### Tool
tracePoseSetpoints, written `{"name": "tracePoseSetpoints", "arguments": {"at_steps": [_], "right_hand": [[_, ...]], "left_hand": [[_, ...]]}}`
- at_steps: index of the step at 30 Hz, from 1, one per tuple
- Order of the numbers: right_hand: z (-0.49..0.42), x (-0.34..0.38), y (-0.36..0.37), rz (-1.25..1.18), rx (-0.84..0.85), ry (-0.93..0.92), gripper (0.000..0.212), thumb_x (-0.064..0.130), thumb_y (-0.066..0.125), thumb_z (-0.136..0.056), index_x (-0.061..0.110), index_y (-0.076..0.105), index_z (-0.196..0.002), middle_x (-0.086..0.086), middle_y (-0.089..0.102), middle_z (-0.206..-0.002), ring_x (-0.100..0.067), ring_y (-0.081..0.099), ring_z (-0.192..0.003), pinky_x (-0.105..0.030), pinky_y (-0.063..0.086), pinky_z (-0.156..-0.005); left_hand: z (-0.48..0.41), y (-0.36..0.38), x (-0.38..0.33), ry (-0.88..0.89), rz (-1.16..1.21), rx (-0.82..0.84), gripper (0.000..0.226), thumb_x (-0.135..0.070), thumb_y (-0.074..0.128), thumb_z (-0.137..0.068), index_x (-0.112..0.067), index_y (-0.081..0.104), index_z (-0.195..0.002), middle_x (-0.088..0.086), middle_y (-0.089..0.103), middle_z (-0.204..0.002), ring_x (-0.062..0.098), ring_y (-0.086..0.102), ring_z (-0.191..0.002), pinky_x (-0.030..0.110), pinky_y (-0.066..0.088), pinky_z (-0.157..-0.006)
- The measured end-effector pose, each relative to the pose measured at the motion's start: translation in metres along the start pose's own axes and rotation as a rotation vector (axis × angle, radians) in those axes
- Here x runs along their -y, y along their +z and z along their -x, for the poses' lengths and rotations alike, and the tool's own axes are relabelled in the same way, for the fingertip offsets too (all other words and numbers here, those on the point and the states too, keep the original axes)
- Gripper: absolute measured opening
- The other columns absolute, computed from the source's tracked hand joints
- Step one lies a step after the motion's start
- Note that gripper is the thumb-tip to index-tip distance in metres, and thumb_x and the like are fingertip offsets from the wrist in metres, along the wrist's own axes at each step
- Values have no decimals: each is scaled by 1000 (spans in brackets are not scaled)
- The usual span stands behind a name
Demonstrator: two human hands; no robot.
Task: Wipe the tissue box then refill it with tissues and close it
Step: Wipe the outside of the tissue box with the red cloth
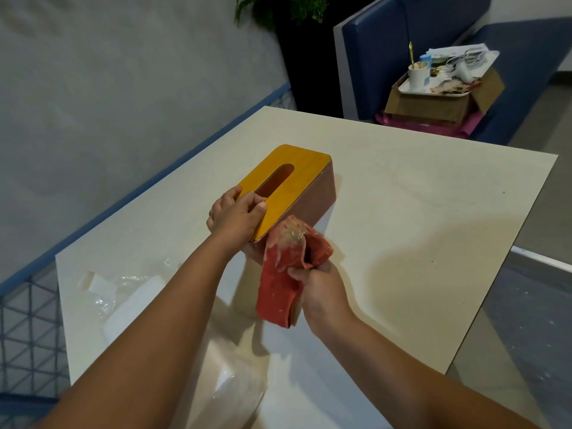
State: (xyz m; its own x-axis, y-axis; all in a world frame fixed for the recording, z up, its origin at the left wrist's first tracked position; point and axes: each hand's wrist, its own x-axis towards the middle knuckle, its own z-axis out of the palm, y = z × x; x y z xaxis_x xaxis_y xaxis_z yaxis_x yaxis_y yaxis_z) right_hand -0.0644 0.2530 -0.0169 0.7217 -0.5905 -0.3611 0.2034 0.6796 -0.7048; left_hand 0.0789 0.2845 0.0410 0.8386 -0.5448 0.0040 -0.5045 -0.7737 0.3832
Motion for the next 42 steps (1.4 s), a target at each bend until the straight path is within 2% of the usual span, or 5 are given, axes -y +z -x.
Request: {"name": "tracePoseSetpoints", "arguments": {"at_steps": [4, 9, 19, 28, 42], "right_hand": [[-7, 8, -12, -35, -278, 43, 48, -15, 37, -82, 19, 61, -106, -1, 60, -76, -18, 56, -67, -27, 45, -63], [-20, 5, 0, 59, -327, 102, 52, -2, 39, -81, 33, 57, -115, 1, 64, -85, -27, 63, -86, -42, 51, -83], [3, -3, 36, 158, -491, 153, 23, 15, 46, -89, 28, 48, -71, 1, 60, -80, -24, 58, -81, -37, 49, -84], [-1, -5, 61, -213, -397, -24, 41, -7, 35, -91, 17, 46, -122, 0, 55, -92, -24, 55, -93, -41, 47, -92], [-18, 24, 48, -410, -403, -166, 51, -17, 31, -83, 29, 50, -89, 1, 56, -88, -22, 59, -89, -47, 48, -95]], "left_hand": [[0, 1, -1, 2, -9, -6, 25, -42, 38, -96, -32, 57, -109, -3, 23, -152, 24, 15, -141, 48, 13, -112], [0, 1, -1, 3, -1, -4, 25, -41, 39, -96, -32, 58, -109, -4, 22, -152, 23, 13, -141, 46, 12, -112], [0, 0, 1, 12, -4, 28, 25, -41, 38, -97, -32, 56, -110, -3, 20, -153, 23, 12, -141, 48, 11, -112], [0, 0, 2, 18, -2, 31, 25, -42, 36, -97, -33, 56, -110, -3, 20, -153, 24, 12, -142, 49, 13, -112], [1, -1, 0, 7, 29, 27, 24, -38, 39, -96, -31, 58, -109, -5, 20, -153, 21, 10, -142, 46, 10, -112]]}}
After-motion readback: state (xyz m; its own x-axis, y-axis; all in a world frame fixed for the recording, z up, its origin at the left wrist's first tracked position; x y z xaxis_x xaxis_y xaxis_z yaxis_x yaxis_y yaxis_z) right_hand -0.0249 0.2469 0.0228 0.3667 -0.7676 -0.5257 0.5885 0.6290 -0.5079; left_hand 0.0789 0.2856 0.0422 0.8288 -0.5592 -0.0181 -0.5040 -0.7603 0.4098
